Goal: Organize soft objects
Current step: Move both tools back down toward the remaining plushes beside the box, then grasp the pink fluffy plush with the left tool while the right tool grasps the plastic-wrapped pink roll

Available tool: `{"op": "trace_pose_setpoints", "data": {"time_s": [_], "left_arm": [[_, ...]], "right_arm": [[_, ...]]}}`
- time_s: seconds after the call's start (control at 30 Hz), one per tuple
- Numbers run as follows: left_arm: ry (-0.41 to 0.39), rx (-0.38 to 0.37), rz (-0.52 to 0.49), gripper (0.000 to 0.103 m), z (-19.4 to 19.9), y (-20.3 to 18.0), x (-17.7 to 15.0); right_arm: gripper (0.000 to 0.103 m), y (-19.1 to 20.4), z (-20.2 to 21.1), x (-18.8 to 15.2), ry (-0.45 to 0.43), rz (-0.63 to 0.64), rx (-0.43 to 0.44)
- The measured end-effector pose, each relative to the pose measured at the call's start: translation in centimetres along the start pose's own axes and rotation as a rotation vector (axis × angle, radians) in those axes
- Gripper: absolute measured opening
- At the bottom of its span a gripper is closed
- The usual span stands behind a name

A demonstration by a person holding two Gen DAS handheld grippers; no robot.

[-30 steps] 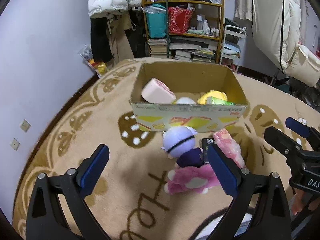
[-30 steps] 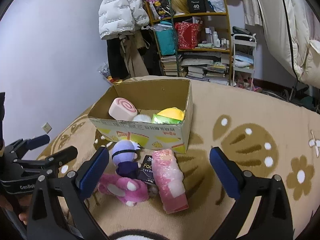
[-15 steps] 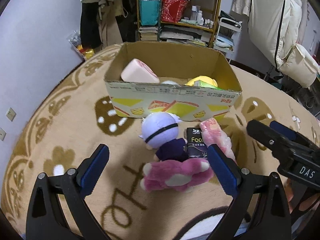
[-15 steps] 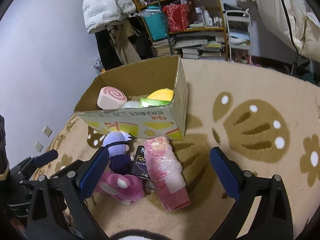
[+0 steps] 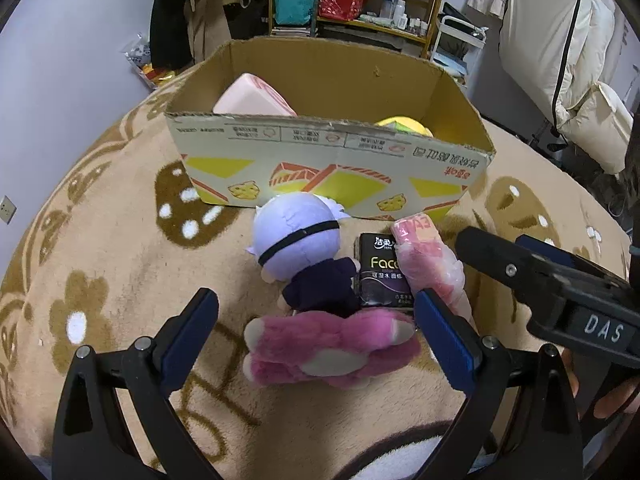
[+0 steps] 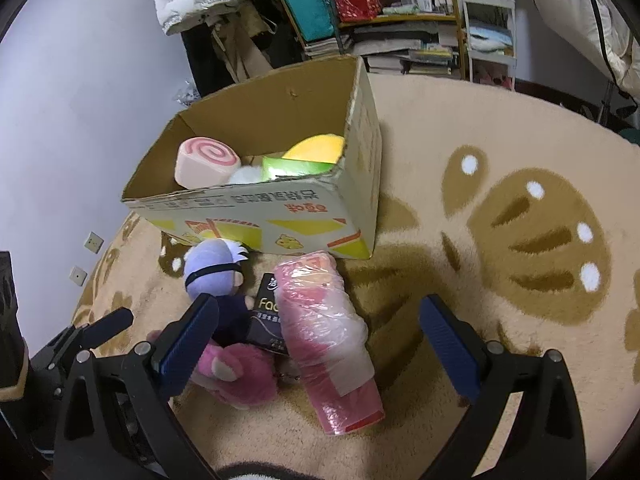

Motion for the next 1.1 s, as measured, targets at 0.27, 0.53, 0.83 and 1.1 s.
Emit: {"op": "trace_pose_setpoints", "data": {"time_s": [0.27,0.53,0.83,1.1], "left_arm": [[0.047,-0.005,-0.024,0.098,-2.1,-1.1,-0.4],[0.050,0.049,-0.041,0.098,-3.1,-1.3,-0.4],[0.055,0.095,-0.075,0.098,-3.9,-1.6,-0.6],[0.079,0.081,-0.058,0.098,-4.5,-1.3,-0.9]], "right_arm": [[0.102,-0.4,-1.8,-0.1,0.049,-0.025,0.013],[0.102,-1.0,-3.2,-0.5,0.103,-0.045,0.011],[0.100,-0.9,-4.9,-1.3,0.160,-0.037,0.005],[0.075,-0.8,-6.4,-1.9,0.216,-0.028,-0.004]]}}
Point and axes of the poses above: each gripper's, at about its wrist camera, not at the fingertips, and z roughly against the way its jaws point, y to its left, x to its top, the point moved 7 cm from there along -z, roughly the way its jaws point, and after that the axes turned 9 degrees about y, right-handed, at the moved point
